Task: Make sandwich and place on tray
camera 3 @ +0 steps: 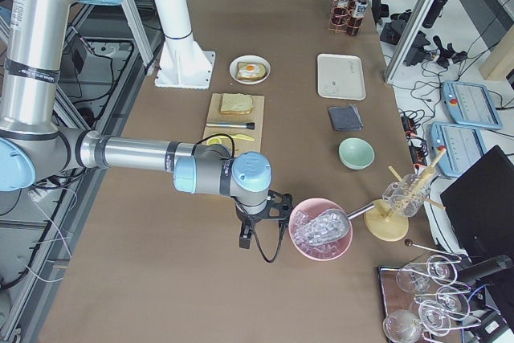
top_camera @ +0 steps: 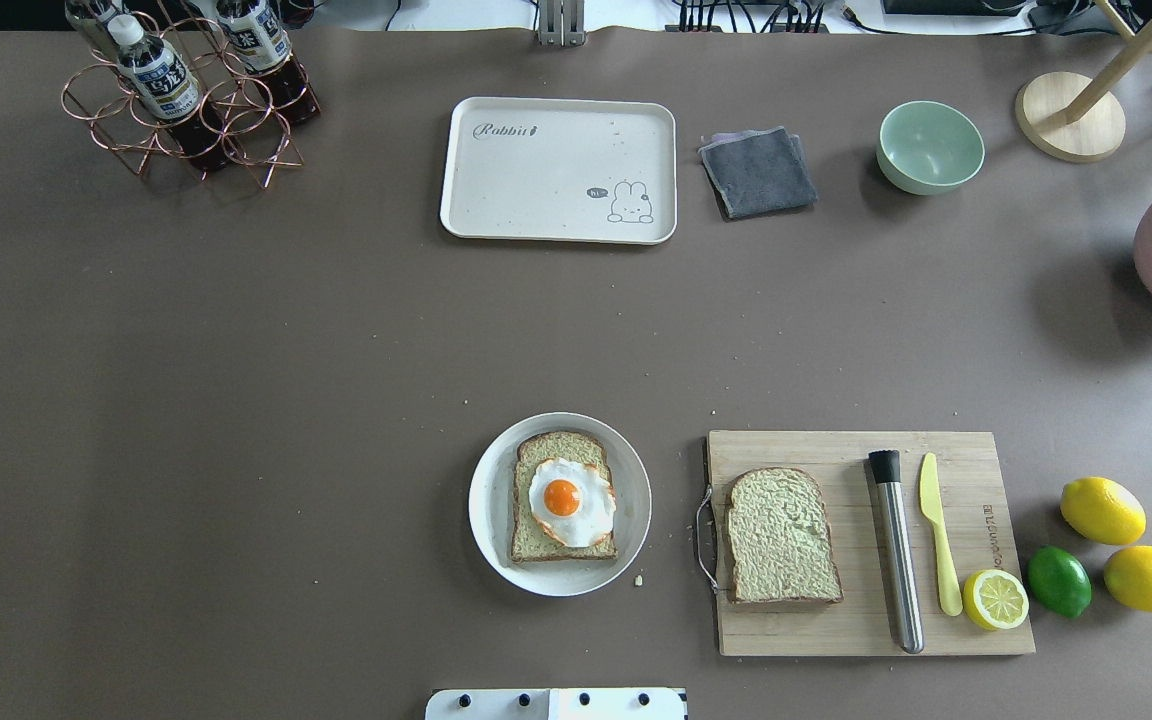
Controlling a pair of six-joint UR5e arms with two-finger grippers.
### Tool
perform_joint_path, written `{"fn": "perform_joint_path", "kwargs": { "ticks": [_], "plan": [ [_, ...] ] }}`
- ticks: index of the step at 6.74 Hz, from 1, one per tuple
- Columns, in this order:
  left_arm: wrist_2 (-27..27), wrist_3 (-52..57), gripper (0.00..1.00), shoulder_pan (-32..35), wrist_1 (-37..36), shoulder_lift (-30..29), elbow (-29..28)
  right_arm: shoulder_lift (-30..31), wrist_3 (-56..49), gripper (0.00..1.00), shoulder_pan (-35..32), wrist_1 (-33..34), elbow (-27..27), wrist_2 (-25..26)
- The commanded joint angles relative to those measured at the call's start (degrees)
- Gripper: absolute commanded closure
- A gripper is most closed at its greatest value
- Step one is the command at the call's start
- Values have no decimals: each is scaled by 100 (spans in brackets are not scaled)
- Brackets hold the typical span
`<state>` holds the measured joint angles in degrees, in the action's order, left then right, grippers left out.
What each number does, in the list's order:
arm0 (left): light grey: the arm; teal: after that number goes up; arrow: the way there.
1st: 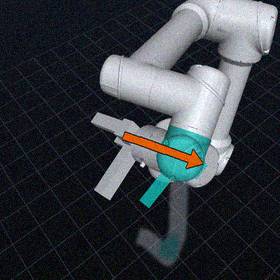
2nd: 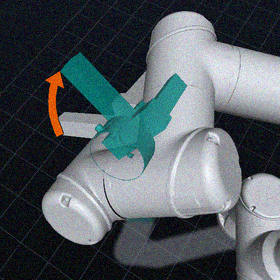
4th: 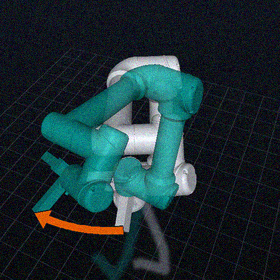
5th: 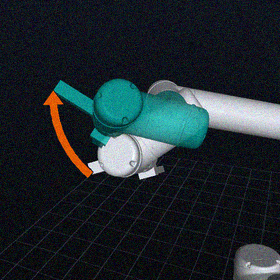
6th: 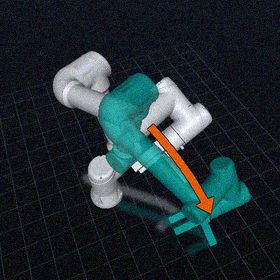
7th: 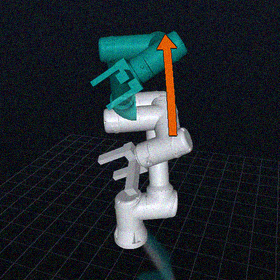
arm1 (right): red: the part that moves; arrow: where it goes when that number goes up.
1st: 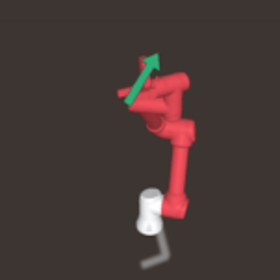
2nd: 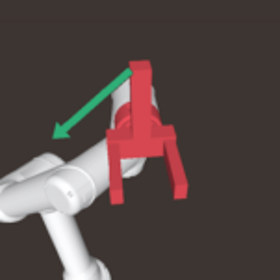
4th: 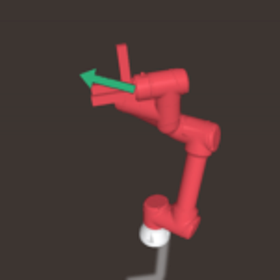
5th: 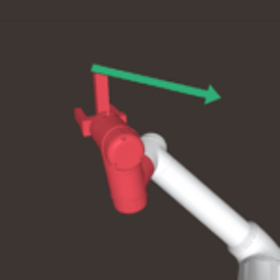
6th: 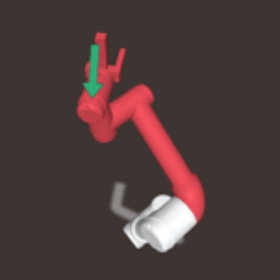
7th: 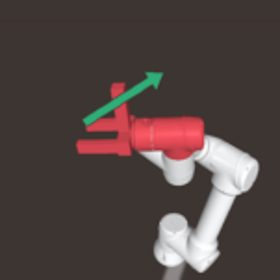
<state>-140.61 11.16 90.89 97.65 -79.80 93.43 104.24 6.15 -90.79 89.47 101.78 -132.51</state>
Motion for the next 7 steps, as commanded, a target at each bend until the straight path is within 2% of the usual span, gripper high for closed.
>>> {"fn": "perform_joint_path", "kwargs": {
  "ticks": [1,4,5,7],
  "plan": [
    [-1,0,2,-1,0,0,-1,0,0,0,0,0,0,-3],
    [-1,0,2,-1,0,-9,-1,-9,0,0,0,-9,17,-12],
    [-1,0,2,-1,0,0,-1,-9,17,0,9,-261,0,-20],
    [-1,-9,2,-10,0,-9,-1,-184,70,0,209,-299,17,-38]
  ]
}}
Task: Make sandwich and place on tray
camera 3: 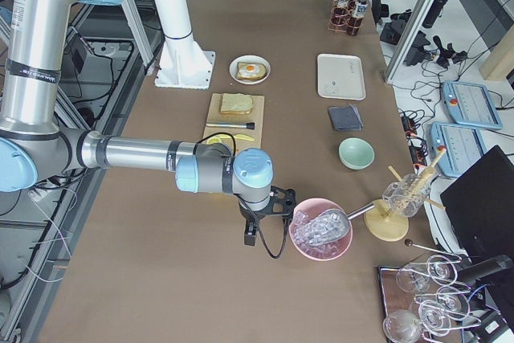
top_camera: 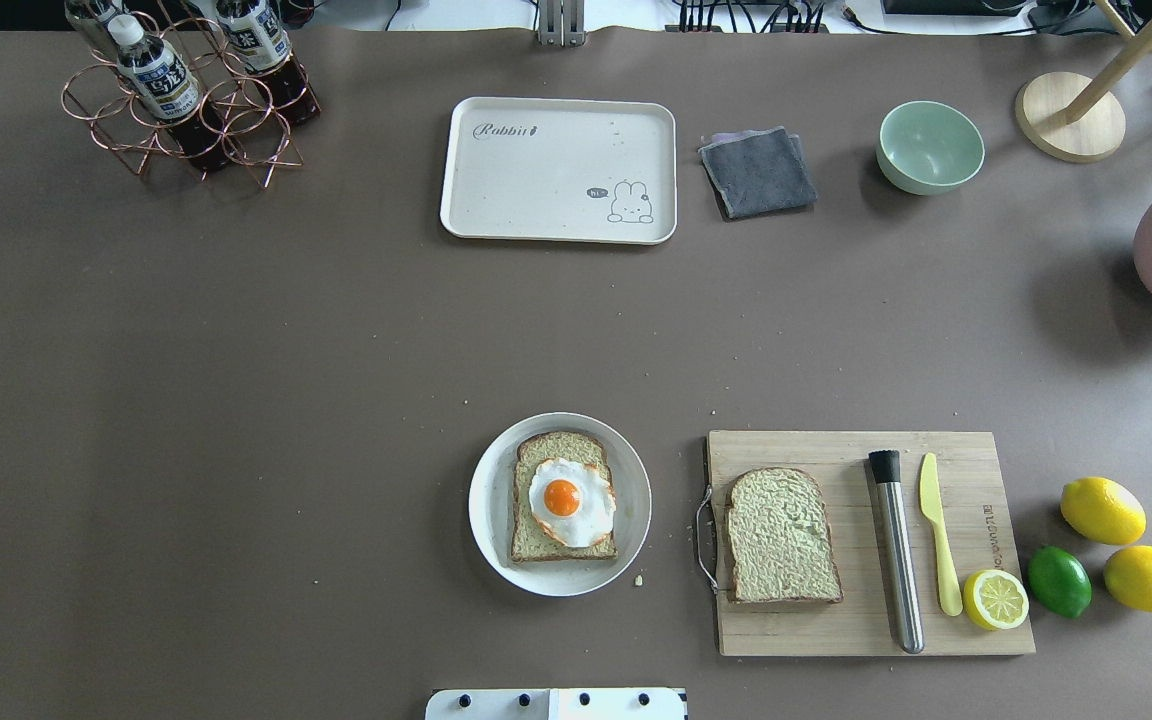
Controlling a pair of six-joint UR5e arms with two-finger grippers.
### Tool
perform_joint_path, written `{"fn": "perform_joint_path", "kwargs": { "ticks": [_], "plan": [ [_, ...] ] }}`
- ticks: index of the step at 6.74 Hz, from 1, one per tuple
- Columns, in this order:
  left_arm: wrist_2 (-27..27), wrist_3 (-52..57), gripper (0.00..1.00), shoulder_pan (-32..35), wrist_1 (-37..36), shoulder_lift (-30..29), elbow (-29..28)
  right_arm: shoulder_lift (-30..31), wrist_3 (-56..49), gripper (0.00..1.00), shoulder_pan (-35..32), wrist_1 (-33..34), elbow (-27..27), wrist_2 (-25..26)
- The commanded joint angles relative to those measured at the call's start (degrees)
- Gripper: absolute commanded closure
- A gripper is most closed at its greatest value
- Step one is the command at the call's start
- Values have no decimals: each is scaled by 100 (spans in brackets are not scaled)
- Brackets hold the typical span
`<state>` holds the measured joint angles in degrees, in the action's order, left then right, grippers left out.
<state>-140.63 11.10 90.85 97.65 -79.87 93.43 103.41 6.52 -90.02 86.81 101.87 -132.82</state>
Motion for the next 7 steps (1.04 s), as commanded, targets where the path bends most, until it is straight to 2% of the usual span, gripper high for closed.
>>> {"fn": "perform_joint_path", "kwargs": {
  "ticks": [1,3,7],
  "plan": [
    [0,-3,2,-6,0,-3,0,-145,69,0,169,11,17,-7],
    [0,6,2,-6,0,-3,0,-224,691,0,265,29,61,-68],
    [-325,-317,2,-6,-35,-151,9,-172,684,0,266,-15,52,-103]
  ]
}}
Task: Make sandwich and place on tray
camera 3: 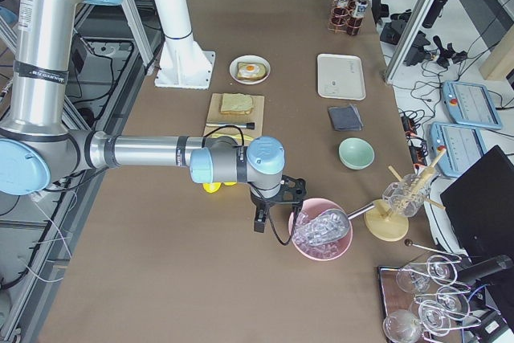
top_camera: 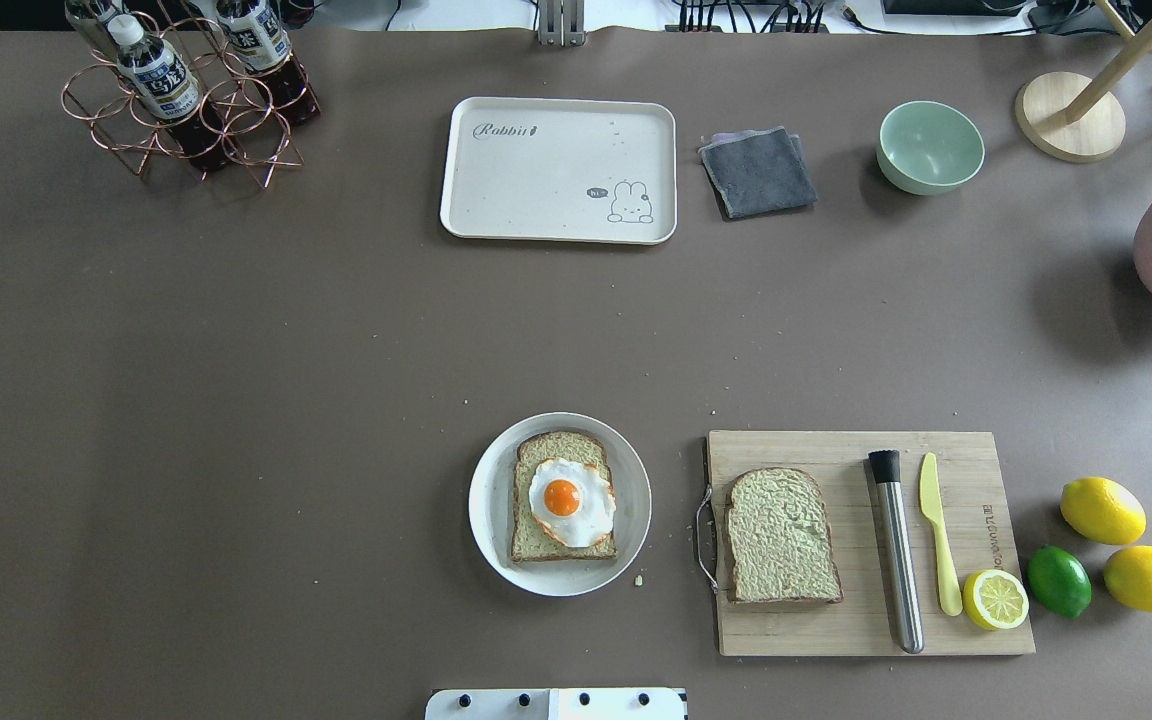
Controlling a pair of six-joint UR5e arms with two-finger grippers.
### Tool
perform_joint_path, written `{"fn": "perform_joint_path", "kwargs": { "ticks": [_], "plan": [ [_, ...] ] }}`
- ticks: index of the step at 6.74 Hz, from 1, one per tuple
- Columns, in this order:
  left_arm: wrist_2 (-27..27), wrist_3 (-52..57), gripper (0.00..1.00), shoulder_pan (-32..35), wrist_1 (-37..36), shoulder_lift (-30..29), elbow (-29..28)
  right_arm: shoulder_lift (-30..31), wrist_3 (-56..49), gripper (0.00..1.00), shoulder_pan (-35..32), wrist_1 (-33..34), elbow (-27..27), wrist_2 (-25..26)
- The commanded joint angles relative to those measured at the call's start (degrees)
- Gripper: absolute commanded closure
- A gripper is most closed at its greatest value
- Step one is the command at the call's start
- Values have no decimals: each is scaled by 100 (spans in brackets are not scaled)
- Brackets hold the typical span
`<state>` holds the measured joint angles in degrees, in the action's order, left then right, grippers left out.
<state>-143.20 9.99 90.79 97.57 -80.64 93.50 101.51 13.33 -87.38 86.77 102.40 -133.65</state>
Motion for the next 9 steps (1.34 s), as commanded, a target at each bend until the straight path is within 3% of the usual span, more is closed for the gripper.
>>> {"fn": "perform_joint_path", "kwargs": {
  "ticks": [1,4,8,9],
  "plan": [
    [-51,-939,2,-9,-1,-127,10,35,3,0,2,-11,-1,-21],
    [-94,-1069,2,-9,17,-136,1,87,-5,0,2,-20,8,-21],
    [-86,-1060,2,-9,254,-547,45,18,38,0,2,-1178,473,-326],
    [-94,-1052,2,-9,863,-610,80,0,91,0,10,-1215,630,-372]
  ]
}}
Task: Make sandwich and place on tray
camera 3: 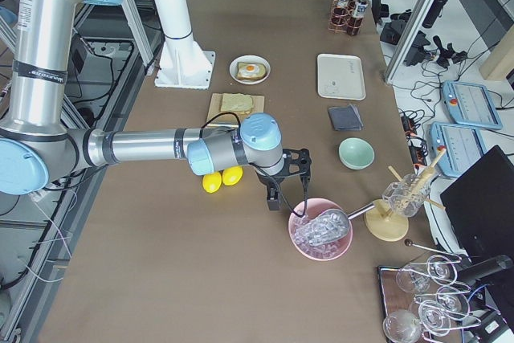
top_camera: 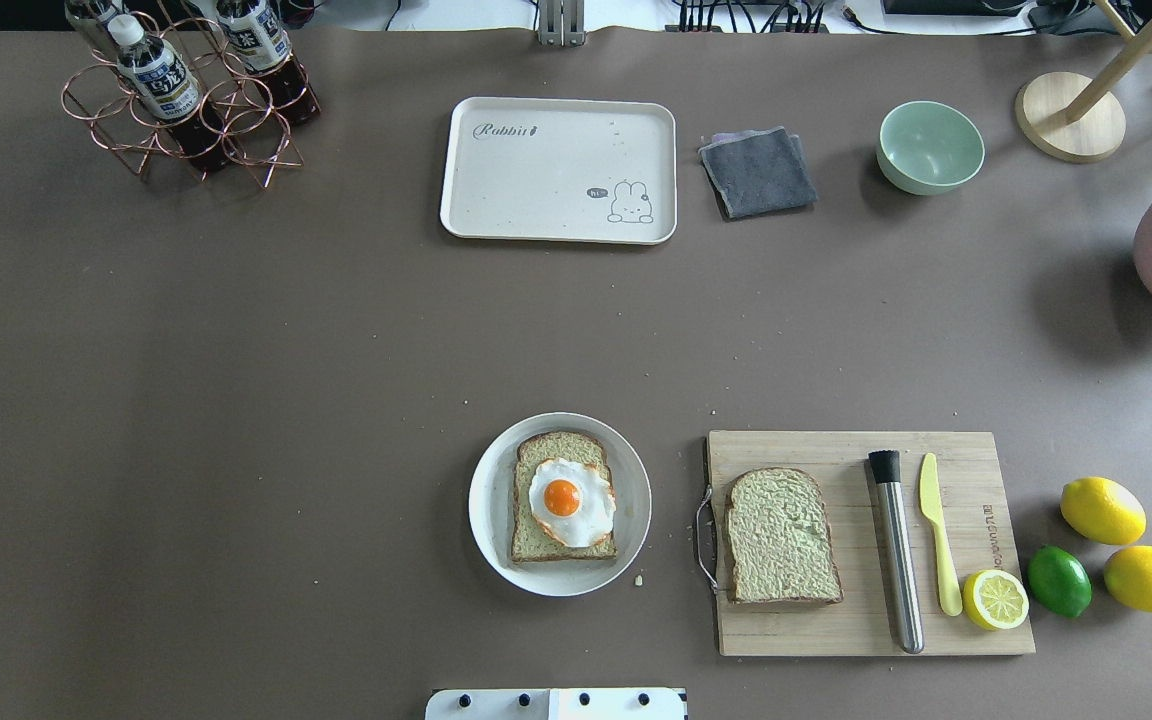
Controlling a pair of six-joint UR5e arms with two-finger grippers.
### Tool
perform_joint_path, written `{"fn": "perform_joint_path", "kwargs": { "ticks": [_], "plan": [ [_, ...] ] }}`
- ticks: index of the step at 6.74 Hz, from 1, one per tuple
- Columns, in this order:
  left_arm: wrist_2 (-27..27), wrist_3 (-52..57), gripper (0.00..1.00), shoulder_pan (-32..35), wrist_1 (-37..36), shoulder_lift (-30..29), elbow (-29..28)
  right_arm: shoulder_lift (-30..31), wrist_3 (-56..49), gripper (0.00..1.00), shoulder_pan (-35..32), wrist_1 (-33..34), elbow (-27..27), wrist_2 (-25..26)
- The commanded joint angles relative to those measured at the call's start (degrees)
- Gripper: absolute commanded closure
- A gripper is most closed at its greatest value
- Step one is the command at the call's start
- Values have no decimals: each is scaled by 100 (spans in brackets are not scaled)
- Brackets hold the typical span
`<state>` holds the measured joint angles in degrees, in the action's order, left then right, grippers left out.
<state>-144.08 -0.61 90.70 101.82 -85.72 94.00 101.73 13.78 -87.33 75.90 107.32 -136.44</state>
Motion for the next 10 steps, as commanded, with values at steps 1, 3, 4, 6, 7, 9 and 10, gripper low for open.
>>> {"fn": "perform_joint_path", "kwargs": {
  "ticks": [1,3,4,6,7,9,10],
  "plan": [
    [-6,-44,2,-26,1688,-94,5,5,54,0,14,-624,184,-163],
    [72,-816,2,-622,2586,-548,5,-405,386,1,189,-814,149,-532],
    [73,-1384,2,-981,2623,-699,48,-452,1032,0,460,-866,254,-516],
    [1532,-3935,1,-2347,2913,-526,713,-784,2618,0,1432,-866,464,202],
    [1923,-4800,1,-2869,2905,-664,856,-873,3343,0,2186,-866,701,858],
    [2537,-6007,2,-3861,2887,-1068,1101,-1023,4731,0,3478,-866,1000,1851],
    [3108,-6474,2,-4493,2861,-1200,1147,-1058,5331,0,4173,-866,1219,2266]
  ]
}}
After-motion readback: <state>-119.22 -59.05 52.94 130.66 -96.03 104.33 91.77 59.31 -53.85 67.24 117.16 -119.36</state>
